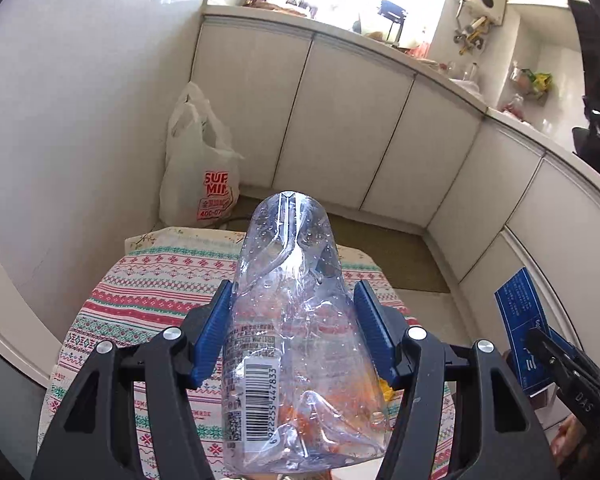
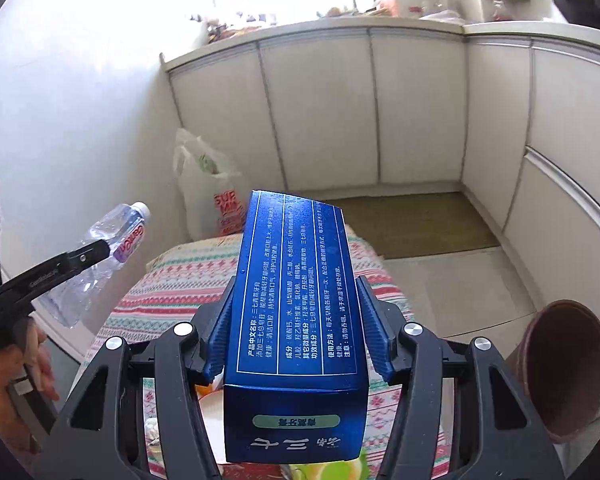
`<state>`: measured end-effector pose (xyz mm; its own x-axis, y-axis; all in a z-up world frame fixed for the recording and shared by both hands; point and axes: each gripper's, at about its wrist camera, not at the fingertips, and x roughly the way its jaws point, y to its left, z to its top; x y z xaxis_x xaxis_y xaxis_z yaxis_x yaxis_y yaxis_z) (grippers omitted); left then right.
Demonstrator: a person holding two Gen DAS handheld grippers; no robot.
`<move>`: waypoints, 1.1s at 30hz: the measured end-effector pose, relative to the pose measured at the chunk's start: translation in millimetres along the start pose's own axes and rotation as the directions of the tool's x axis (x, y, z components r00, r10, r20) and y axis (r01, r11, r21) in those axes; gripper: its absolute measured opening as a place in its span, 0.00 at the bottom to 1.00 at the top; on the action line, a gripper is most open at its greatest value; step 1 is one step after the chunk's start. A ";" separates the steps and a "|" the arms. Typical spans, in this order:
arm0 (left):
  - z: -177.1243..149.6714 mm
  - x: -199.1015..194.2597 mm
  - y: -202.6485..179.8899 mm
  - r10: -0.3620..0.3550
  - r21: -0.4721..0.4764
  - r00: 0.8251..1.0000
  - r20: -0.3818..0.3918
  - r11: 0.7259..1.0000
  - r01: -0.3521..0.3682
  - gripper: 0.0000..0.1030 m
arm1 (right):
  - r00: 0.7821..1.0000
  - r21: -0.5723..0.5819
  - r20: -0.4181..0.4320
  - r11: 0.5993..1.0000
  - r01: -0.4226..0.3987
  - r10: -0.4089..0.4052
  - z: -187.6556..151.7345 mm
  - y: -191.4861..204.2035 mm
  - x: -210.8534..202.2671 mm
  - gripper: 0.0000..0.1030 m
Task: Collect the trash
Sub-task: 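Carry the blue carton and water bottle over the brown bin with both tools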
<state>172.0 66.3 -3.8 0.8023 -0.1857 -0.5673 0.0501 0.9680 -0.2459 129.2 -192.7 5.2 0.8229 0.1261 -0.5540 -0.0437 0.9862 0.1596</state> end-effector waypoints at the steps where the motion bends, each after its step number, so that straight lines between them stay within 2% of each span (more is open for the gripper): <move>1: -0.1 -2.9 -7.8 -0.014 0.005 1.000 0.013 1.000 0.014 0.59 | 1.000 0.009 0.015 1.000 0.017 -0.017 0.8 -6.2 -4.8 0.52; 7: -4.3 -20.8 -51.3 -0.098 -0.003 0.992 0.082 0.995 0.099 0.59 | 0.990 0.048 0.082 0.992 0.115 -0.119 0.9 -38.9 -32.2 0.52; 13: -14.0 -27.9 -97.7 -0.189 0.016 0.974 0.128 0.982 0.189 0.59 | 0.962 0.115 0.144 0.970 0.217 -0.232 -2.5 -78.4 -59.6 0.52; 18: -25.6 -21.8 -142.8 -0.256 0.064 0.962 0.095 0.966 0.251 0.59 | 0.937 0.159 0.164 0.945 0.285 -0.310 -6.2 -109.7 -75.2 0.52; 21: -36.9 -14.3 -167.7 -0.307 0.055 0.949 0.074 0.951 0.303 0.59 | 0.913 0.168 0.173 0.924 0.343 -0.370 -10.8 -129.9 -84.2 0.52; 25: -54.6 0.1 -206.2 -0.366 0.052 0.930 0.022 0.930 0.365 0.59 | 0.888 0.207 0.149 0.892 0.402 -0.435 -19.3 -167.9 -92.0 0.52; 33: -78.7 22.8 -274.4 -0.430 0.065 0.902 -0.052 0.899 0.432 0.59 | 0.847 0.280 0.089 0.829 0.484 -0.524 -35.1 -238.0 -102.4 0.52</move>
<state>129.7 -216.8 -11.1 0.6708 -0.5920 -0.4467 0.4306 0.8013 -0.4153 35.5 -436.6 -4.8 0.7701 -0.4200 -0.4801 0.5206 0.8488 0.0926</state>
